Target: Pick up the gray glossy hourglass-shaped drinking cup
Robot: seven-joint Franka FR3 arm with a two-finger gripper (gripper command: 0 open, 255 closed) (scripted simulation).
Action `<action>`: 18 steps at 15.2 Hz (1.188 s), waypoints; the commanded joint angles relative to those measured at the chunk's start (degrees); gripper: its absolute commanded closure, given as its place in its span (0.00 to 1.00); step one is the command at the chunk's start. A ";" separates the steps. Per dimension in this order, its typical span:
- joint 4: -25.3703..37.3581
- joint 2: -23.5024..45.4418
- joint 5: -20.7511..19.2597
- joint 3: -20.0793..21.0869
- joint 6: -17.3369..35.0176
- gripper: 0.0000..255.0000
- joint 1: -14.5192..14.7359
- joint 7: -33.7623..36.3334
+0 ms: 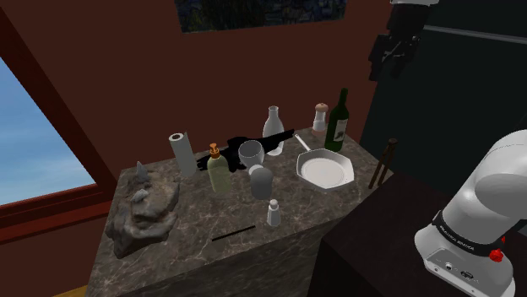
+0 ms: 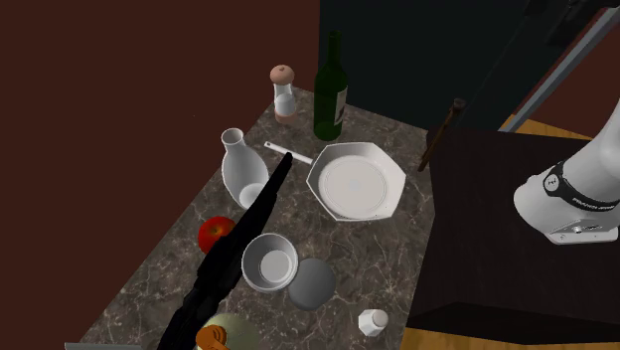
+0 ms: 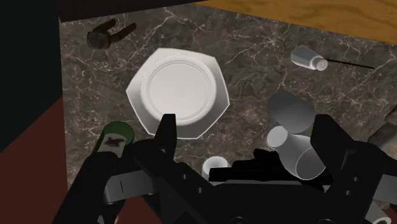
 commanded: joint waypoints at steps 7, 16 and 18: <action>-1.53 7.37 2.44 5.83 9.84 0.00 1.22 5.88; 1.79 22.98 2.84 13.78 23.27 0.00 2.24 15.13; 3.43 27.00 2.14 15.34 25.81 0.00 2.33 17.43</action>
